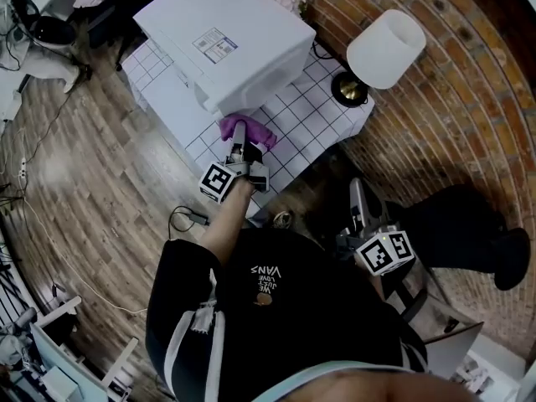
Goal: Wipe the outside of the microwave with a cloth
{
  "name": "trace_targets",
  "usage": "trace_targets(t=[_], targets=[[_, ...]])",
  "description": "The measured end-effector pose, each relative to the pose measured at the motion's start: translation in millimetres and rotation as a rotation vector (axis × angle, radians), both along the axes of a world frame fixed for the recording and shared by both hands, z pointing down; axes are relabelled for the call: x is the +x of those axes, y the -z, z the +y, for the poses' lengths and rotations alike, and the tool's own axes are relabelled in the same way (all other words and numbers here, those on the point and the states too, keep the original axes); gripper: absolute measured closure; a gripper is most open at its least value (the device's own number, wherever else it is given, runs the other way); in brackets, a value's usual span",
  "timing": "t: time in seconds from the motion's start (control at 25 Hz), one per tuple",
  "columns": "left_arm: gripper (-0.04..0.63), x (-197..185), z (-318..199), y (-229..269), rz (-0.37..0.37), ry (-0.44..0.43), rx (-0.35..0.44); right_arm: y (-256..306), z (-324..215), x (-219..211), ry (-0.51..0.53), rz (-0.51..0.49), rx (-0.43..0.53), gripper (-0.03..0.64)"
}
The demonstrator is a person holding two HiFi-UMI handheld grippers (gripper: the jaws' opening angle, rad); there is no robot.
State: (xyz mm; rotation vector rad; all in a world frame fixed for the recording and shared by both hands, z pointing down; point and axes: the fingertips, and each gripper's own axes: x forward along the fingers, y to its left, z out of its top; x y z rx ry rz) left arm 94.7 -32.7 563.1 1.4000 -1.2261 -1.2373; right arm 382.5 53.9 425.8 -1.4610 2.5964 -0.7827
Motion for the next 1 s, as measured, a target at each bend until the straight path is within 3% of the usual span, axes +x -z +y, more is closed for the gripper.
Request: trace_targets(t=[0.64,1.0], targets=[[0.466,107.7,-137.0,-1.5,-0.02,-0.199,0.029,-4.2,37.3,99.1,-0.33,0.035,-0.03,0.617],[0.466,157.4,-206.4,-9.9,-0.076,-0.255,0.003,0.7,55.2,155.6,-0.483,0.062,-0.035,0.617]])
